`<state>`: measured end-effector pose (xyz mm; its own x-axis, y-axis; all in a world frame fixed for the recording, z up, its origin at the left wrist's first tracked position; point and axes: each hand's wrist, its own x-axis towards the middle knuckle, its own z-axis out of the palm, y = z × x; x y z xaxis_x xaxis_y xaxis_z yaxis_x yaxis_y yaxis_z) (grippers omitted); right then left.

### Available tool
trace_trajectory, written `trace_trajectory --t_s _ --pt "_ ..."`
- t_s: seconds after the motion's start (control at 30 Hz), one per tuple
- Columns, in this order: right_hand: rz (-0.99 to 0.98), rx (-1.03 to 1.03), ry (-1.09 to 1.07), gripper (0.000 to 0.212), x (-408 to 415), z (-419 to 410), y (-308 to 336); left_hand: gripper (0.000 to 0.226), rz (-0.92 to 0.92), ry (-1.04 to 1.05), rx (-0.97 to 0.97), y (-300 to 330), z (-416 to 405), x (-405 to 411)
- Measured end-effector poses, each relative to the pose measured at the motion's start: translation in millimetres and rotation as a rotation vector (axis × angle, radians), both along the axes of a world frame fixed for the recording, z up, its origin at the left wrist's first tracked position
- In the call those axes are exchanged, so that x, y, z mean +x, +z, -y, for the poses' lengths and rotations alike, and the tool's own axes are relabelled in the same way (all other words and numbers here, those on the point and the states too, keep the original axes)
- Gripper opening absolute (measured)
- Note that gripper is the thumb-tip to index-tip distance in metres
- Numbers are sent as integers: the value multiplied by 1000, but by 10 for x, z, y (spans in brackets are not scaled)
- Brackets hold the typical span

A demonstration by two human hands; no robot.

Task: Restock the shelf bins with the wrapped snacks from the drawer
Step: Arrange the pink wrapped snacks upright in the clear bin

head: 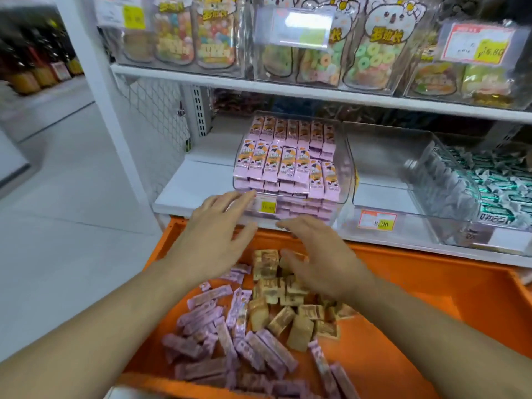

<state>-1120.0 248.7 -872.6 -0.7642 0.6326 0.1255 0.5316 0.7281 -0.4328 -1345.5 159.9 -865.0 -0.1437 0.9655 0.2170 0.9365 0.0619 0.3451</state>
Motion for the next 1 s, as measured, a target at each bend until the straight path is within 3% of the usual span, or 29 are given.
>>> trace_trajectory --t_s 0.27,0.43,0.63,0.83,0.93,1.0 --pt "353 -207 125 70 -312 375 -1014 73 71 37 -425 -1317 433 -377" --pt "409 -277 136 81 -667 268 -1686 80 167 54 -607 -2018 355 -664" --pt "488 -195 110 96 -989 97 -2514 87 282 44 -729 -2736 135 -849" --pt "630 -2 148 93 -1091 138 -2785 73 115 36 -775 -2994 -19 -842" --pt "561 46 109 88 -1052 176 -2798 70 108 85 -769 -3039 -49 -776" --pt "546 38 120 85 -1030 196 -2805 55 112 122 -747 -3016 -53 -756"
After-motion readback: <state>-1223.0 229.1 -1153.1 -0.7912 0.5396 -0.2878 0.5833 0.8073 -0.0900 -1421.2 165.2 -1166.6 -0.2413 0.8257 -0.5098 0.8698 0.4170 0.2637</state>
